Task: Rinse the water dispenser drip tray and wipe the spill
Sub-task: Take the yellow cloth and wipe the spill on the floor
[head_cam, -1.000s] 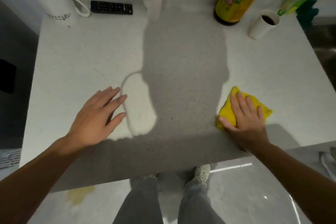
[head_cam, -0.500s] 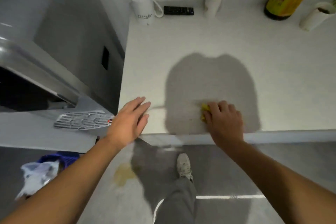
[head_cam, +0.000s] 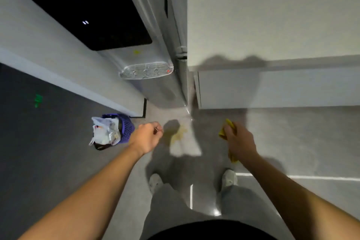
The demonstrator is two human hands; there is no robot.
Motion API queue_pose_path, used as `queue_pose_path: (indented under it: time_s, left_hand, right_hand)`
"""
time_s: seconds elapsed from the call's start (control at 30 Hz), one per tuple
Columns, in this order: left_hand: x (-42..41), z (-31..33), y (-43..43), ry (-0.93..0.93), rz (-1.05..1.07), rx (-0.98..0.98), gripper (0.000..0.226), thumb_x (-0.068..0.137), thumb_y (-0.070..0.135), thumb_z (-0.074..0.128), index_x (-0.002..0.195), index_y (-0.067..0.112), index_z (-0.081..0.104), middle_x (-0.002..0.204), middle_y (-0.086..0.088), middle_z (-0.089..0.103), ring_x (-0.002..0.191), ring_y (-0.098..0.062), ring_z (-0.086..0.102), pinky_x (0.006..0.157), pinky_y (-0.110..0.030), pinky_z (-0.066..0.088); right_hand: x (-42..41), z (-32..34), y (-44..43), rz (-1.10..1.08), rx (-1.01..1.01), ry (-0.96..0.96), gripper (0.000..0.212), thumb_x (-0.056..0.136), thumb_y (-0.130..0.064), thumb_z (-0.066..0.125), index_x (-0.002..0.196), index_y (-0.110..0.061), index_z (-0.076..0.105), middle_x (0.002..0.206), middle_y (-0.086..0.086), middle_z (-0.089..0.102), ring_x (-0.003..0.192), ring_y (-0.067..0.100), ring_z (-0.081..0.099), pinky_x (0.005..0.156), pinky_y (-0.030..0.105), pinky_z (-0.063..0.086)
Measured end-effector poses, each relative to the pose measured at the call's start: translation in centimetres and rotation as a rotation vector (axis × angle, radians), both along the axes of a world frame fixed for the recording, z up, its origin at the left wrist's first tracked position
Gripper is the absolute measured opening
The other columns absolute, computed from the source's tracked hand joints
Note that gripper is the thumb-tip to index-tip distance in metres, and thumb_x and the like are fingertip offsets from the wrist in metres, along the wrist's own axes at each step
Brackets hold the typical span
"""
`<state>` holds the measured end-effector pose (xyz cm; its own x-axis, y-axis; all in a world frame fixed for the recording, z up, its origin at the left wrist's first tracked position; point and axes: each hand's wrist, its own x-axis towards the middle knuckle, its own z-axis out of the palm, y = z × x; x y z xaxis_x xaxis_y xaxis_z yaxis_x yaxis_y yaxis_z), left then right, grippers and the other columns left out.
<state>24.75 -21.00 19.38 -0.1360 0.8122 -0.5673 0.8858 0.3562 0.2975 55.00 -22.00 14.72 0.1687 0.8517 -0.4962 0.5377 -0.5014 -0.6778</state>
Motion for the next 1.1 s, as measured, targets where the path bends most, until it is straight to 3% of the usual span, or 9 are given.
queue_pose_path:
  time_s: [0.13, 0.27, 0.37, 0.57, 0.8, 0.97, 1.1]
  left_hand:
    - [-7.8, -5.2, -4.4, 0.018, 0.009, -0.047, 0.014, 0.092, 0.027, 0.061, 0.096, 0.024, 0.074, 0.100, -0.010, 0.079, 0.101, -0.036, 0.071, 0.084, -0.036, 0.054]
    - [-15.5, -12.6, -5.8, -0.002, -0.004, -0.061, 0.017, 0.095, 0.034, 0.058, 0.095, 0.024, 0.071, 0.096, -0.012, 0.078, 0.092, -0.037, 0.073, 0.075, -0.038, 0.056]
    - [-19.5, -19.0, -5.8, -0.057, -0.010, -0.009, 0.014, 0.095, 0.029, 0.061, 0.095, 0.022, 0.073, 0.090, -0.007, 0.078, 0.086, -0.032, 0.072, 0.069, -0.034, 0.051]
    - [-24.6, -33.3, -5.1, -0.090, -0.047, 0.012, 0.021, 0.100, 0.030, 0.056, 0.111, 0.022, 0.071, 0.105, -0.008, 0.078, 0.098, -0.033, 0.071, 0.078, -0.037, 0.054]
    - [-27.4, -57.1, -2.3, -0.056, -0.139, 0.039, 0.039, 0.103, 0.033, 0.055, 0.140, 0.023, 0.059, 0.132, -0.004, 0.070, 0.118, -0.027, 0.066, 0.099, -0.044, 0.054]
    - [-29.0, -72.2, 0.1, 0.040, -0.313, 0.095, 0.061, 0.100, 0.034, 0.061, 0.156, 0.019, 0.043, 0.160, -0.009, 0.046, 0.143, -0.033, 0.047, 0.115, -0.043, 0.041]
    - [-29.8, -79.1, 0.0, 0.091, -0.424, 0.103, 0.078, 0.095, 0.041, 0.071, 0.160, 0.015, 0.036, 0.169, -0.010, 0.029, 0.151, -0.035, 0.034, 0.122, -0.042, 0.030]
  right_hand:
    - [-7.8, -3.6, -2.7, 0.118, -0.030, -0.025, 0.024, 0.101, -0.035, 0.052, 0.079, -0.023, 0.052, 0.080, 0.005, 0.065, 0.070, 0.029, 0.063, 0.060, 0.037, 0.049]
    - [-14.5, -9.1, -3.2, 0.281, -0.023, -0.166, 0.029, 0.102, -0.044, 0.048, 0.088, -0.021, 0.058, 0.092, 0.006, 0.059, 0.088, 0.034, 0.060, 0.076, 0.045, 0.053]
    - [-18.8, -14.6, -3.2, 0.322, -0.015, -0.277, 0.030, 0.101, -0.047, 0.050, 0.099, -0.020, 0.063, 0.096, 0.005, 0.048, 0.096, 0.035, 0.058, 0.079, 0.045, 0.054]
    - [-24.0, -28.7, -2.6, 0.486, 0.038, -0.355, 0.032, 0.103, -0.041, 0.051, 0.101, -0.013, 0.066, 0.090, 0.010, 0.054, 0.094, 0.037, 0.056, 0.079, 0.046, 0.051]
    - [-23.3, -53.1, -0.6, 0.627, 0.123, -0.475, 0.032, 0.104, -0.042, 0.047, 0.100, -0.014, 0.062, 0.092, 0.011, 0.060, 0.090, 0.038, 0.058, 0.074, 0.045, 0.049]
    - [-21.2, -69.0, 1.2, 0.720, 0.155, -0.643, 0.031, 0.104, -0.045, 0.046, 0.108, -0.018, 0.062, 0.100, 0.009, 0.068, 0.096, 0.038, 0.061, 0.076, 0.044, 0.044]
    - [-20.5, -75.8, -0.4, 0.757, 0.215, -0.662, 0.028, 0.098, -0.041, 0.060, 0.114, -0.019, 0.067, 0.101, 0.008, 0.069, 0.092, 0.038, 0.063, 0.074, 0.044, 0.045]
